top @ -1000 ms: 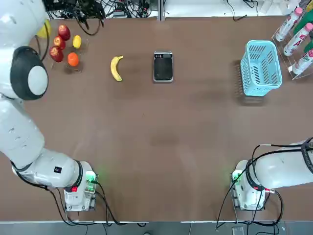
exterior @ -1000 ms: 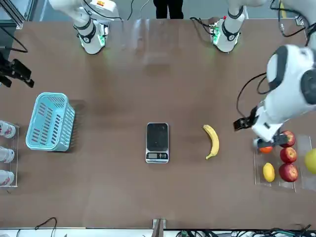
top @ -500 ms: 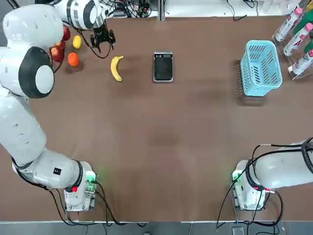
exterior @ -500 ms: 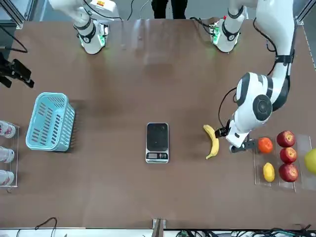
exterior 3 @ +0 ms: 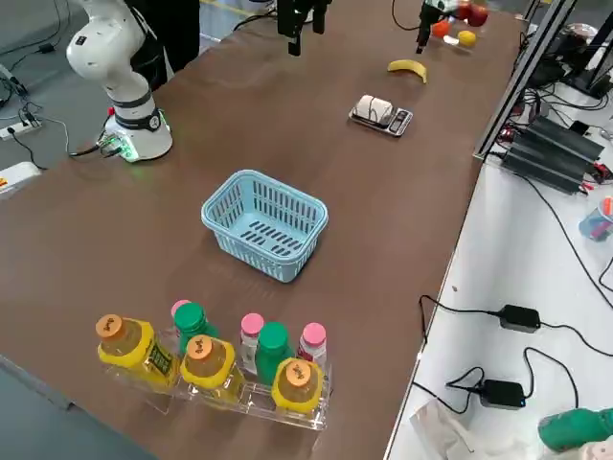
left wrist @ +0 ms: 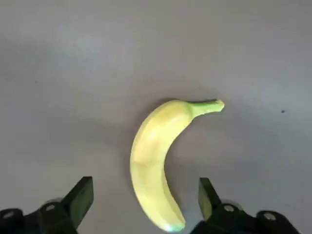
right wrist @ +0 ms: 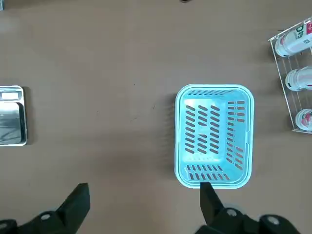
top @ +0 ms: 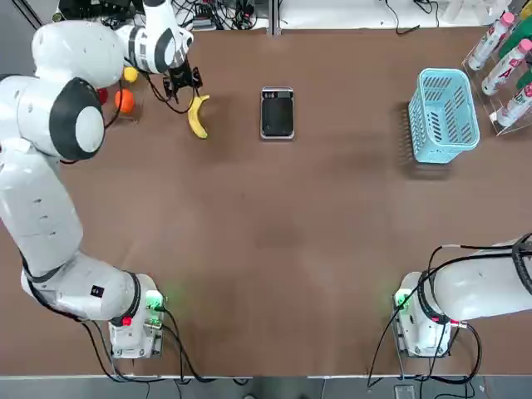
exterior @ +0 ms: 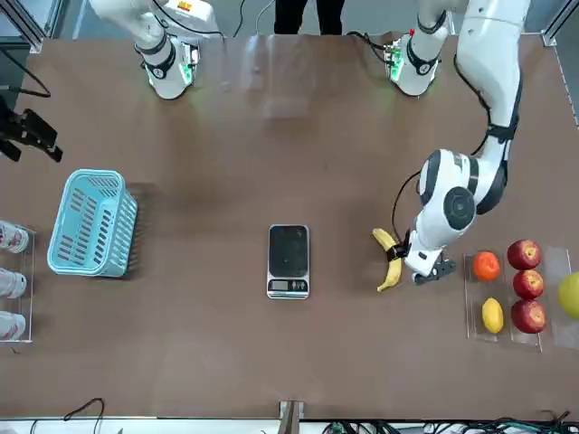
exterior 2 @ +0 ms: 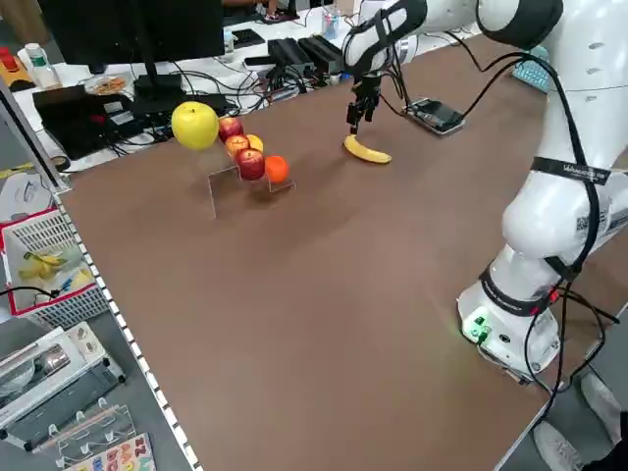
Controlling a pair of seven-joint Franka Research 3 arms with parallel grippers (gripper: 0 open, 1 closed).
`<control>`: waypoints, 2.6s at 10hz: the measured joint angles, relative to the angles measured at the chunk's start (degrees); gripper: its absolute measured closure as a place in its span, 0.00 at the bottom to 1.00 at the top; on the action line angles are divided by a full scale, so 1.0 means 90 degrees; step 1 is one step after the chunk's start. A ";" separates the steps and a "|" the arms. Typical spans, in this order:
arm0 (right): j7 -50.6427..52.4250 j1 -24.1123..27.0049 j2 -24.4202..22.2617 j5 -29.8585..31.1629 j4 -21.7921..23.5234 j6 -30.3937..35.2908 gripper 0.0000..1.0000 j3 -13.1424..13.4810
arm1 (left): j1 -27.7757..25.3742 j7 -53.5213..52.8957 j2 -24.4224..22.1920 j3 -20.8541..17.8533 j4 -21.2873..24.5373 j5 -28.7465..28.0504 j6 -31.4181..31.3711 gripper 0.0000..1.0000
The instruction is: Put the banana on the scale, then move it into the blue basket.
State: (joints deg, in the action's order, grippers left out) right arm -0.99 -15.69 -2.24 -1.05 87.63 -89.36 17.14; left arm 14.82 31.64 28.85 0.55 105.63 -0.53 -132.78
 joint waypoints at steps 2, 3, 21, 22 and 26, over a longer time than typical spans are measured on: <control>-0.0086 -0.0006 0.0013 -0.0002 0.0004 -0.0004 0.00 -0.0008 | 0.0025 0.0062 0.0235 0.0006 0.0001 -0.0087 -0.0070 0.05; -0.0094 -0.0010 0.0025 -0.0002 0.0011 -0.0012 0.00 -0.0013 | 0.0020 0.0062 0.0297 0.0004 0.0003 -0.0088 -0.0083 0.07; -0.0099 -0.0003 0.0078 -0.0001 0.0207 -0.0149 0.00 -0.0004 | 0.0617 0.2063 0.0295 0.0643 -0.2277 0.0137 0.1922 0.65; -0.0099 -0.0005 0.0081 -0.0001 0.0235 -0.0164 0.00 -0.0007 | 0.0944 0.2361 0.0542 0.0649 -0.2566 0.0158 0.1904 0.65; -0.0099 -0.0008 0.0087 -0.0001 0.0266 -0.0186 0.00 -0.0009 | 0.2000 0.3705 0.1712 0.0643 -0.3601 0.0168 0.1206 0.64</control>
State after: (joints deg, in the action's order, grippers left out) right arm -1.88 -15.76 -1.46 -1.06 90.02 -91.03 17.06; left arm 32.82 64.99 44.26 6.33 73.23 0.98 -121.93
